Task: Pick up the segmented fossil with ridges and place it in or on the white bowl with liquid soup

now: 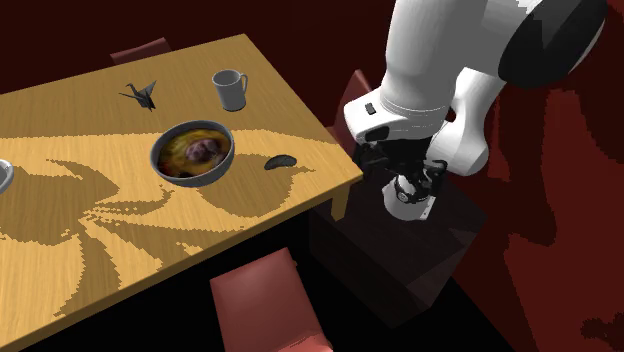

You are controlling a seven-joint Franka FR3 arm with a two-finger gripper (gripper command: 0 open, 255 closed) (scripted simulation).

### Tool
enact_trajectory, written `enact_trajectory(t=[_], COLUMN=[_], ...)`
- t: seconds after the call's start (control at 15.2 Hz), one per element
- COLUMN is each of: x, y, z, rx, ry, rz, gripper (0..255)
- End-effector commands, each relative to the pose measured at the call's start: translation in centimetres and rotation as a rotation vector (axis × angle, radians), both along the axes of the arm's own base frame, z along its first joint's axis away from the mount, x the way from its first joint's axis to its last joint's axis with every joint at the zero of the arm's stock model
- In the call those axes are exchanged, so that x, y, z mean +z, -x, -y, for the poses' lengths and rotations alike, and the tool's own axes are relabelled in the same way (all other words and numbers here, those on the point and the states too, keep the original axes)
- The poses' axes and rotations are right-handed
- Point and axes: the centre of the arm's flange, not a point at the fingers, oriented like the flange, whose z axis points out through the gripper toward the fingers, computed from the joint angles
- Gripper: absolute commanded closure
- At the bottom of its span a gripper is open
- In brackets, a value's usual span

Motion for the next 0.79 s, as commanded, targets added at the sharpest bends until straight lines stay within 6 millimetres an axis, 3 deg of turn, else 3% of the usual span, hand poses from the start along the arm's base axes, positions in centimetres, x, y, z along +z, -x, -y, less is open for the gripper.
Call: enact_trajectory(t=[0.0,0.73], x=[0.0,-5.1], y=[0.0,-4.5], z=[0.0,12.8], rx=[0.000,-0.282], ry=[0.000,0.016], rz=[0.000,-0.046], gripper=[0,0])
